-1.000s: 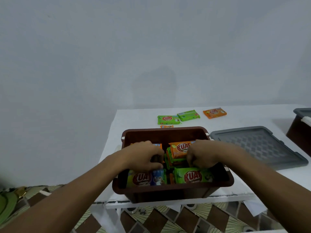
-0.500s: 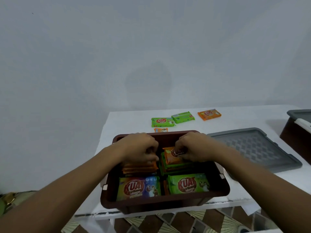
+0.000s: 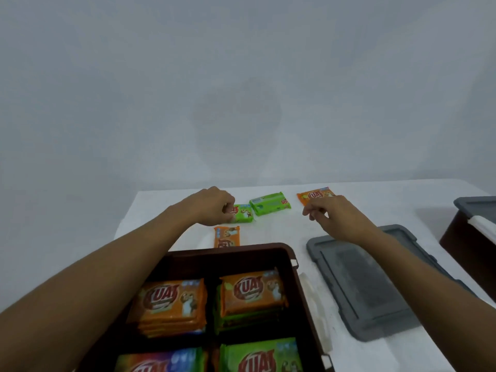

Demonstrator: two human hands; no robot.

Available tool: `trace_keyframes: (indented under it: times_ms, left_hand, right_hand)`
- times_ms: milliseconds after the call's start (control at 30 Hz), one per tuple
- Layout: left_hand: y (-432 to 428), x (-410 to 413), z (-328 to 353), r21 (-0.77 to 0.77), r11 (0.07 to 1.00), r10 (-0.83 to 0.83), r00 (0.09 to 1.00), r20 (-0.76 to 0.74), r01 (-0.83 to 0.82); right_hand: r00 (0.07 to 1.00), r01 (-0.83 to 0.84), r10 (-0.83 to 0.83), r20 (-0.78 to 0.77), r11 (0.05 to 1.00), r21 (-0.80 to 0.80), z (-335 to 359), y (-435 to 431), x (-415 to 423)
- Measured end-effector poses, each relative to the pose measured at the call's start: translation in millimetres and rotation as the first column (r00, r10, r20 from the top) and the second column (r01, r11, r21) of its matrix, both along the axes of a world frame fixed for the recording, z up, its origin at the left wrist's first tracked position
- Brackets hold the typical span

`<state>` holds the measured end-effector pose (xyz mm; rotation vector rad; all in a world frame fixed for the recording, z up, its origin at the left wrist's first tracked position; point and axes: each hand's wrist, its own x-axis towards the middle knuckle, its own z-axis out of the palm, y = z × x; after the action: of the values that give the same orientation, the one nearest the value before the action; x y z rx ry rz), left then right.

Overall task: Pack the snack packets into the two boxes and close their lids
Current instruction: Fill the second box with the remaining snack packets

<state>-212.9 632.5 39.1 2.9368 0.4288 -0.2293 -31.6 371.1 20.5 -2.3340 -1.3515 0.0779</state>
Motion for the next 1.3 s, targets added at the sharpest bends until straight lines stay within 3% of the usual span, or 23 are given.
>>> trace_keyframes:
  times_ms: [133, 233, 400, 600, 733, 1000, 1133, 1300]
  left_hand:
    - [-11.8, 29.6, -13.2, 0.060, 0.988, 0.152, 0.940, -0.304, -0.140]
    - [-20.4, 44.0, -25.4, 0.064, 0.977, 0.213, 0.892, -0.399, -0.205]
    - [-23.1, 56.7, -35.5, 0.120, 0.983, 0.171, 0.925, -0.339, -0.138]
    - [-21.6, 62.0, -41.6, -0.093, 0.995, 0.005, 0.957, -0.289, -0.033]
    - [-3.1, 57.3, -43.4, -0.081, 0.996, 0.008, 0.923, -0.385, -0.042]
    - [-0.6, 52.0, -47.3, -0.114, 0.993, -0.081, 0.930, -0.359, 0.043]
    - [2.1, 44.6, -35.7, -0.142, 0.987, -0.101, 0.968, -0.229, 0.070]
    - [7.6, 14.1, -1.5, -0.233, 0.972, -0.008, 1.000, -0.024, 0.002]
  right_hand:
    - [0.993, 0.118, -0.114, 0.030, 0.977, -0.177, -20.7, 3.4, 52.9]
    - [0.985, 0.169, -0.169, 0.033, 0.920, -0.352, -34.6, 10.4, 86.8]
    - [0.983, 0.183, -0.157, 0.098, 0.891, -0.416, -52.8, 28.3, 117.8]
    - [0.980, 0.198, -0.167, 0.107, 0.832, -0.519, -62.7, 48.8, 138.1]
    - [0.976, 0.208, -0.126, 0.177, 0.775, -0.597, -52.9, 58.1, 148.3]
    - [0.963, 0.052, -0.145, -0.228, 0.927, -0.371, -36.3, 49.3, 127.8]
    - [0.927, -0.051, -0.052, -0.372, 0.964, -0.262, -14.7, 45.7, 95.7]
    - [0.865, -0.069, 0.013, -0.501, 0.993, -0.094, 24.7, 45.3, 32.4]
